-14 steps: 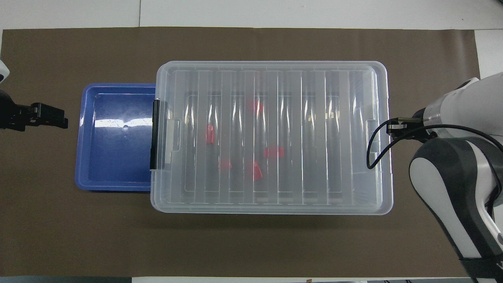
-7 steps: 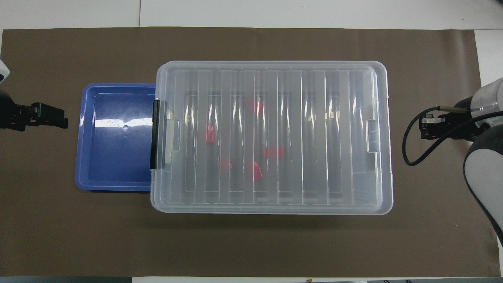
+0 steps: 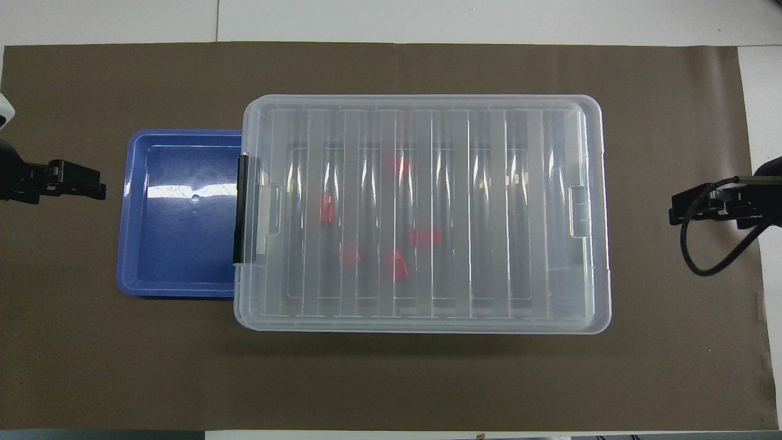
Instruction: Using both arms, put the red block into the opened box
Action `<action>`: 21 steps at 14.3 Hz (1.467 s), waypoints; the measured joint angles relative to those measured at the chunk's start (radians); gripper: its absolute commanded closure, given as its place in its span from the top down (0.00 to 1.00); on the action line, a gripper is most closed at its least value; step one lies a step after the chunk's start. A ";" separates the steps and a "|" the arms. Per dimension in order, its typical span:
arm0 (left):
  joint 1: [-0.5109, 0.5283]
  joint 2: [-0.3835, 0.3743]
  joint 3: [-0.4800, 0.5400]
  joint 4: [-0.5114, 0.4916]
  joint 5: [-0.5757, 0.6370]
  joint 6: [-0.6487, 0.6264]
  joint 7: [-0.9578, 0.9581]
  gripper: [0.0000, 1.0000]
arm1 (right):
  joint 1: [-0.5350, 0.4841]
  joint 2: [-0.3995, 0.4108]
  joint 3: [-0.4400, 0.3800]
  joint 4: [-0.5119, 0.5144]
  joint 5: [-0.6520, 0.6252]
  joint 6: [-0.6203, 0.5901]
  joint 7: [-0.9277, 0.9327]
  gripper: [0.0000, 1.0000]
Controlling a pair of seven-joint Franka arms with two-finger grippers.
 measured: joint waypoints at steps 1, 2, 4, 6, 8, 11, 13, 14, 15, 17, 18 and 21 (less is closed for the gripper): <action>0.000 0.000 0.000 0.000 0.000 0.000 0.000 1.00 | -0.003 0.000 0.000 0.008 0.000 -0.005 -0.001 1.00; 0.000 0.000 0.000 0.000 0.000 0.000 0.000 1.00 | -0.002 0.000 0.001 0.019 0.000 -0.015 -0.001 1.00; 0.000 0.000 0.000 0.000 0.000 0.000 0.000 1.00 | -0.002 -0.001 0.002 0.034 0.000 -0.031 -0.007 1.00; 0.000 0.000 0.000 0.000 0.000 0.000 0.000 1.00 | -0.003 0.000 0.000 0.035 0.000 -0.037 -0.020 1.00; 0.000 0.000 0.000 0.000 0.000 0.000 0.000 1.00 | -0.004 0.011 -0.009 0.034 0.000 -0.039 -0.026 1.00; 0.000 0.000 0.000 0.000 0.000 0.000 0.000 1.00 | 0.001 0.030 -0.019 0.038 0.000 -0.039 -0.030 1.00; 0.000 0.000 0.000 0.000 0.000 0.000 0.000 1.00 | 0.020 0.031 -0.042 0.043 0.000 -0.040 -0.030 1.00; 0.000 0.000 0.000 0.000 0.000 0.000 0.000 1.00 | 0.029 0.031 -0.056 0.048 0.000 -0.044 -0.030 1.00; 0.000 0.000 0.000 0.000 0.000 0.000 0.000 1.00 | 0.035 0.030 -0.069 0.055 0.000 -0.052 -0.030 1.00; 0.000 0.000 0.000 0.000 0.000 0.000 0.000 1.00 | 0.051 0.029 -0.103 0.059 0.000 -0.064 -0.030 1.00; 0.000 0.000 0.000 0.000 0.000 0.000 0.000 1.00 | 0.055 0.029 -0.114 0.059 0.000 -0.066 -0.031 1.00; 0.000 0.000 0.000 0.000 0.000 0.000 0.000 1.00 | 0.057 0.029 -0.119 0.059 0.000 -0.068 -0.032 1.00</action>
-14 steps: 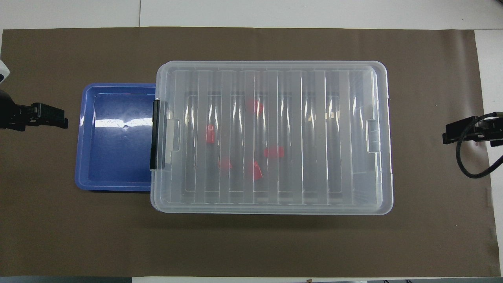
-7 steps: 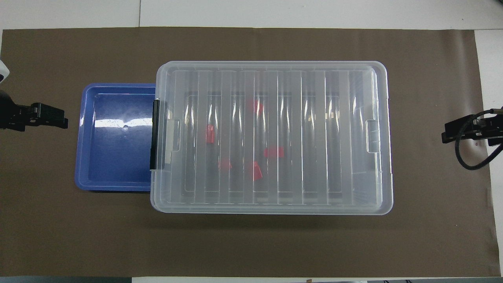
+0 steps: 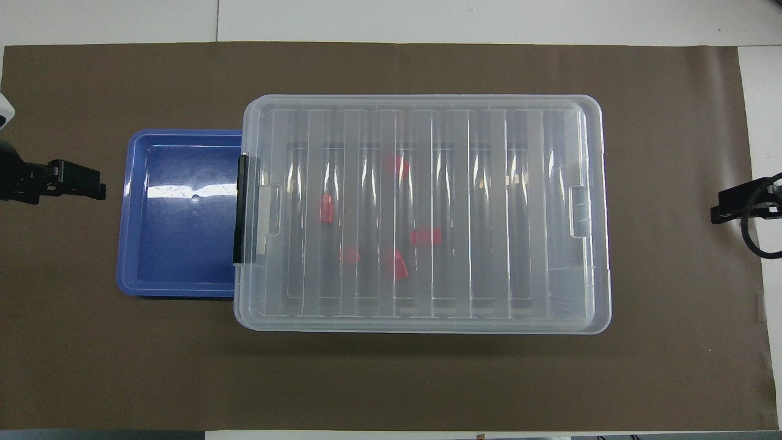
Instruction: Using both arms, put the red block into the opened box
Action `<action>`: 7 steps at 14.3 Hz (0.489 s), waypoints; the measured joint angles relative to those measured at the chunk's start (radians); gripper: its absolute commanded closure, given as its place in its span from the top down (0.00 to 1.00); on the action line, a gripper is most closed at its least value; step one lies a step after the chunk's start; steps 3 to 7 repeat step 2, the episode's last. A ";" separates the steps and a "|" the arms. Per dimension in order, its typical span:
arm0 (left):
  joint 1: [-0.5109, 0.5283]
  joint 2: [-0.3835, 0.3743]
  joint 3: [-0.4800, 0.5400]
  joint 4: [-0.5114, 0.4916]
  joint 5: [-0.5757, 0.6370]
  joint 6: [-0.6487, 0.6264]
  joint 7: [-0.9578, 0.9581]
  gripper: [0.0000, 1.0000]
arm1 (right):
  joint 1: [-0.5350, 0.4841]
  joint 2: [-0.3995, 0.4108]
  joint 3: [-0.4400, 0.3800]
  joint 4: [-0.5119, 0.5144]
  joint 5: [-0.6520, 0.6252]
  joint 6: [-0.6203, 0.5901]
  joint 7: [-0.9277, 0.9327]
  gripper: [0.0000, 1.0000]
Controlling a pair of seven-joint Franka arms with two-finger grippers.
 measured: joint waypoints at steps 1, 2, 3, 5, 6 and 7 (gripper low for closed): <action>0.000 0.000 0.000 0.000 0.000 0.000 0.000 1.00 | 0.004 0.000 0.000 0.000 0.000 0.000 0.000 1.00; 0.000 0.000 0.000 0.000 0.000 0.000 0.000 1.00 | 0.007 0.000 0.001 0.000 0.000 0.000 0.000 1.00; 0.000 0.000 0.000 0.000 0.000 0.000 0.000 1.00 | 0.007 0.000 0.001 0.000 0.000 0.000 0.000 1.00; 0.000 0.000 0.000 0.000 0.000 0.000 0.000 1.00 | 0.007 0.000 0.001 0.000 0.000 0.000 0.000 1.00; 0.000 0.000 0.000 0.000 0.000 0.000 0.000 1.00 | 0.007 0.000 0.001 0.000 0.000 0.000 0.000 1.00; 0.000 0.000 0.000 0.000 0.000 0.000 0.000 1.00 | 0.007 0.000 0.001 0.000 0.000 0.000 0.000 1.00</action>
